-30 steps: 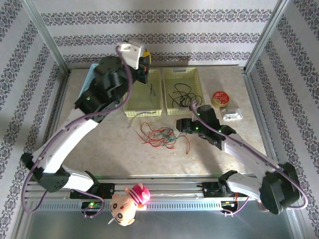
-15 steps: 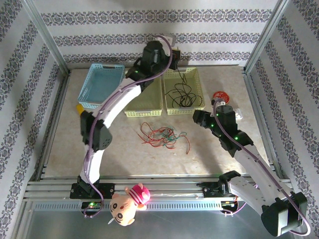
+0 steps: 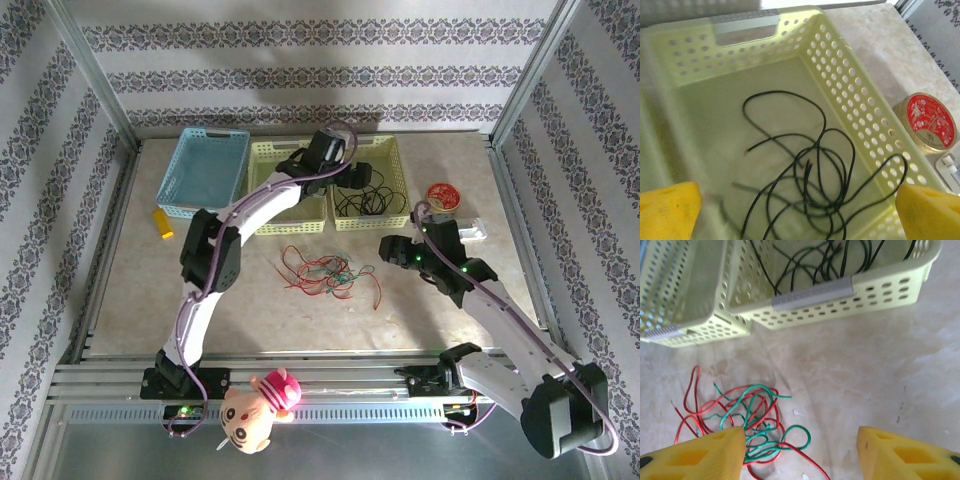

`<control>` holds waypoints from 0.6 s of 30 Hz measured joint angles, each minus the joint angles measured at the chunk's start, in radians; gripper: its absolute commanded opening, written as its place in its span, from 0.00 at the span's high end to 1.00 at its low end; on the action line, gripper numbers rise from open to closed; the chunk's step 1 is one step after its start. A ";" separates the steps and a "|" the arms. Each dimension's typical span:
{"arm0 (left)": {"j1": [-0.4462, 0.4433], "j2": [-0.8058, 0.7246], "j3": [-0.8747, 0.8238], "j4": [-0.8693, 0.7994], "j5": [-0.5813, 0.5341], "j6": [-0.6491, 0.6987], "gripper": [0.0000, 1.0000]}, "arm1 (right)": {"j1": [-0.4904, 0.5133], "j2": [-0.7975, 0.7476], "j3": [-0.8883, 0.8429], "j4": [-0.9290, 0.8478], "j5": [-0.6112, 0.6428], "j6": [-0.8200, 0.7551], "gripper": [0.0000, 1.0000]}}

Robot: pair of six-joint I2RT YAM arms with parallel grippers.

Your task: Untangle the cables

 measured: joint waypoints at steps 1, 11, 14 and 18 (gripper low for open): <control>0.000 -0.056 -0.049 0.003 -0.021 0.003 0.01 | 0.008 0.019 0.001 -0.004 -0.008 -0.004 0.40; 0.024 -0.507 -0.498 0.068 -0.212 -0.015 0.01 | 0.110 0.227 0.023 -0.035 -0.066 -0.052 0.40; 0.032 -0.558 -0.641 0.078 -0.203 -0.032 0.01 | 0.109 0.245 0.023 -0.038 -0.066 -0.053 0.40; 0.033 -0.607 -0.793 0.085 -0.114 -0.038 0.01 | 0.108 0.282 0.023 -0.046 -0.066 -0.058 0.40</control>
